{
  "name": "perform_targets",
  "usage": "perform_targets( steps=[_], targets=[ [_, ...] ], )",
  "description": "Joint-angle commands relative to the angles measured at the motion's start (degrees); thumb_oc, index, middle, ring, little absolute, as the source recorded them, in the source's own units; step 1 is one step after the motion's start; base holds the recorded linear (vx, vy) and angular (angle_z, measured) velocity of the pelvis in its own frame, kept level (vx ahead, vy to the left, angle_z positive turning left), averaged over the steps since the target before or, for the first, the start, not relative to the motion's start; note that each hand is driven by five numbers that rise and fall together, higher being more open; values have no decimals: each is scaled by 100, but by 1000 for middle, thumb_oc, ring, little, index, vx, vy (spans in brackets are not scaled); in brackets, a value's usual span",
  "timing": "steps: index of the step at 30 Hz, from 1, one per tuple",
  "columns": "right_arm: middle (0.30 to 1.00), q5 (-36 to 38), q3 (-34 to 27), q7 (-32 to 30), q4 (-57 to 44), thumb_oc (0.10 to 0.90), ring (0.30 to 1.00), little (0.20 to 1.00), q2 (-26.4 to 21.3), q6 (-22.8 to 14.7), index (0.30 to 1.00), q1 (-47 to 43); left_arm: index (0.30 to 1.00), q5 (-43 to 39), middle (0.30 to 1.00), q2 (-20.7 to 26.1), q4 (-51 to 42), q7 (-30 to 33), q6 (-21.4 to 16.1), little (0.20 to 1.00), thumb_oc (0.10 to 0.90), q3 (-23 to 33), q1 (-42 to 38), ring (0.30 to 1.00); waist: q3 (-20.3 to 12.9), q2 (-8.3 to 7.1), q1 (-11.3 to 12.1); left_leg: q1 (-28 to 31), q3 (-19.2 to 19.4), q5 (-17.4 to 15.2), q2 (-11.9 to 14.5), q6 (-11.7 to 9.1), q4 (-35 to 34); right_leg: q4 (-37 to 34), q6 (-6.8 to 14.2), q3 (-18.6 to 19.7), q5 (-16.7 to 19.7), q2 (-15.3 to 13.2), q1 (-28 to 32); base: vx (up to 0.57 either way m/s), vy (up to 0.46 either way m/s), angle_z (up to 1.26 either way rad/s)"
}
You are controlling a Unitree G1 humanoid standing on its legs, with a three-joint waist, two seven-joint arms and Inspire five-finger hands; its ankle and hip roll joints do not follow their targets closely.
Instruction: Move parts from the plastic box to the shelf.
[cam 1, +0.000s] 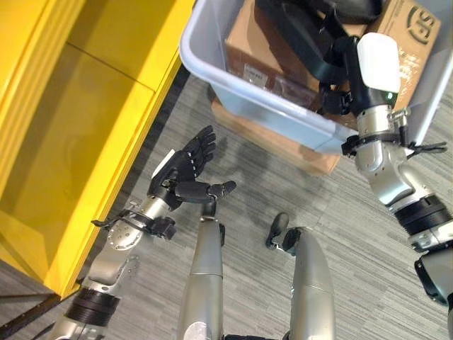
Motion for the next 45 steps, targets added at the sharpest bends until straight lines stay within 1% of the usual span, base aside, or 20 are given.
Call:
perform_targets(
  steps=[1,3,5,7,9,13,18,20,23,26,27,30,33,35,36,37,40,42,43,45],
  targets=[
    [300,-295,-777,-636,-786,400,300,300,-255,-623,300,-596,1000,122,1000,-316,-784,-28,-623,1000,900,21,-165,1000,-77,149,-64,769,218,268,459,279,-986,-549,179,518,-80,263,697,-65,102,-9],
    [300,-354,-809,-615,-846,400,300,300,-214,-647,300,-541,1000,186,1000,-422,-712,-68,-595,1000,900,19,-225,1000,-77,172,-74,867,246,282,423,298,-1057,-635,223,544,-40,269,783,-25,97,-8],
    [300,-335,-796,-573,-881,400,300,300,-80,-707,300,-555,1000,335,1000,-637,-278,-90,-605,1000,900,-18,-565,1000,-77,107,-151,1087,363,267,408,306,-1162,-835,242,574,8,351,1000,4,82,-7],
    [300,-284,-731,-591,-904,400,300,300,-39,-769,300,-580,1000,407,1000,-754,113,-56,-740,1000,900,-122,-826,1000,-105,47,-219,1221,425,290,428,301,-1265,-974,240,599,56,394,1119,3,65,-8],
    [300,-93,-538,-630,-964,400,300,300,46,-796,300,-651,1000,573,1000,-933,526,137,-867,1000,900,-333,-1123,1000,-244,-19,-328,1382,505,350,481,265,-1440,-1203,256,651,159,457,1239,28,89,-11],
    [300,71,-402,-652,-1134,400,300,300,262,-855,300,-567,1000,745,1000,-1186,899,476,-972,1000,900,-629,-1417,1000,-474,-85,-492,1733,659,401,546,240,-1730,-1607,295,725,310,506,1530,54,112,-15],
    [300,160,-393,-667,-1255,400,300,300,488,-1099,300,-279,1000,922,1000,-1426,1032,797,-982,1000,900,-812,-1571,1000,-641,-63,-648,2118,794,440,568,235,-1970,-2006,306,790,452,520,1903,52,115,-16],
    [300,156,-441,-629,-1412,400,300,300,559,-1273,300,-31,1000,880,1000,-1523,1015,948,-927,1000,900,-857,-1590,1000,-749,-21,-739,2382,869,465,555,224,-2131,-2257,341,825,546,491,2152,78,167,-8],
    [300,194,-493,-517,-1612,400,300,300,591,-1351,300,159,1000,830,1000,-1590,983,999,-875,1000,900,-858,-1556,1000,-863,34,-790,2601,919,523,547,220,-2295,-2483,355,843,650,476,2370,60,154,-10],
    [300,202,-617,-508,-1929,400,300,300,531,-1437,300,510,1000,597,1000,-1437,649,762,-941,1000,900,-712,-1095,1000,-971,113,-759,2868,951,535,507,206,-2477,-2777,373,817,719,417,2691,65,196,-7],
    [300,130,-863,-455,-2216,400,300,300,416,-1507,300,860,1000,242,1000,-1167,216,368,-885,1000,900,-431,-549,1000,-1042,209,-691,3093,958,560,445,205,-2617,-2985,397,773,770,352,2979,144,316,-12],
    [300,72,-1374,-164,-2752,400,300,300,361,-1794,300,1660,1000,-240,1000,-933,-397,-170,-631,1000,900,167,397,1000,-1251,332,-620,3533,1021,588,330,229,-2898,-3341,455,718,857,278,3476,149,337,0],
    [300,96,-1622,73,-3104,400,300,300,392,-1970,300,2212,1000,-497,1000,-942,-468,-493,-428,1000,900,488,888,1000,-1520,343,-558,3837,1025,552,186,271,-3070,-3706,510,660,959,228,3890,136,301,8],
    [300,125,-1689,126,-3336,400,300,300,413,-2114,300,2582,1000,-358,1000,-968,-399,-632,-414,1000,900,642,1179,1000,-1724,325,-536,4043,1029,521,53,321,-3184,-3974,593,635,1117,184,4121,101,297,-2],
    [300,98,-1707,129,-3372,400,300,300,416,-2129,300,2635,1000,-350,1000,-967,-401,-657,-396,1000,900,651,1214,1000,-1750,319,-531,4069,1031,517,39,330,-3198,-4015,605,634,1142,179,4154,84,376,-5],
    [300,125,-1750,154,-3541,400,300,300,426,-2173,300,2902,1000,-290,1000,-958,-404,-645,-320,1000,900,729,1379,1000,-1894,301,-514,4206,973,460,-83,402,-3268,-4187,689,651,1275,122,4288,45,332,-6],
    [300,240,-1756,178,-3771,400,300,300,487,-2172,300,3188,1000,-237,1000,-917,-353,-796,-242,1000,900,767,1472,1000,-2092,289,-522,4458,996,344,-264,525,-3423,-4566,880,703,1582,-19,4464,8,367,-13],
    [300,252,-1789,196,-3879,400,300,300,539,-2188,300,3351,1000,-225,1000,-897,-352,-887,-236,1000,900,779,1509,1000,-2171,303,-532,4567,1028,278,-346,585,-3502,-4745,948,747,1759,-102,4515,-30,335,-21],
    [300,259,-1848,207,-3986,400,300,300,575,-2239,300,3554,1000,-205,1000,-857,-363,-986,-219,1000,900,800,1547,1000,-2239,309,-555,4672,1041,199,-441,647,-3584,-4964,1018,838,1974,-184,4551,-38,292,-14],
    [300,305,-1871,214,-4035,400,300,300,586,-2311,300,3640,1000,-207,1000,-799,-368,-1016,-224,1000,900,775,1526,1000,-2290,301,-565,4754,1059,126,-520,701,-3656,-5179,1082,876,2240,-304,4555,-77,278,-19]
  ],
)
